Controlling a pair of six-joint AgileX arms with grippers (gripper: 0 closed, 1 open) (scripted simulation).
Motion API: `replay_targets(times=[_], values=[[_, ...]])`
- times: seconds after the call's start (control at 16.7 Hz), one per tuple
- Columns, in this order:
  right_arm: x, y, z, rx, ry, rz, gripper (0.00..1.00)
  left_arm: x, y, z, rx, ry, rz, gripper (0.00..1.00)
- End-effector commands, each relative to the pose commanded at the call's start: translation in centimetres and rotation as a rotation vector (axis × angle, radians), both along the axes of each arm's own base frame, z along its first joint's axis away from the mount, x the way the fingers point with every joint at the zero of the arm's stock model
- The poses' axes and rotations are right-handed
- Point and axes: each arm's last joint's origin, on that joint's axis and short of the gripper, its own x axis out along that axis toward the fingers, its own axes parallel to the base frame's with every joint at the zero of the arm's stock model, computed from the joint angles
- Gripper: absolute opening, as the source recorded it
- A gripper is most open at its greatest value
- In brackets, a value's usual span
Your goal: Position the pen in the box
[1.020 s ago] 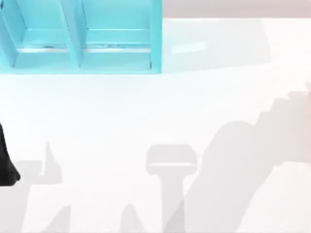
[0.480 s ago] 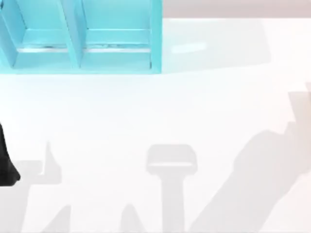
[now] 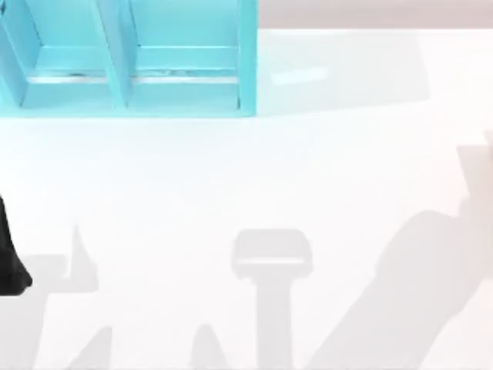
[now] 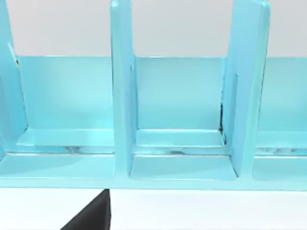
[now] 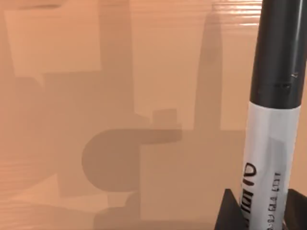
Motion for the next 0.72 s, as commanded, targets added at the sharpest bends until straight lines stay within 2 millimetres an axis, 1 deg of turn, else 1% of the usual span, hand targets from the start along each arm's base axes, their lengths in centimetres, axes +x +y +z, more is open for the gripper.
replay_targets(times=[0.6,0.66,0.72], values=[[0.0,0.0,0.0,0.0,0.0,0.0,0.98,0.0,0.0,0.0,0.0,0.0,0.0,1.0],[0.0,0.0,0.0,0.0,0.0,0.0,1.0,0.0,0.0,0.0,0.0,0.0,0.0,1.0],[0.0,0.0,0.0,0.0,0.0,0.0,1.0,0.0,0.0,0.0,0.0,0.0,0.0,1.0]])
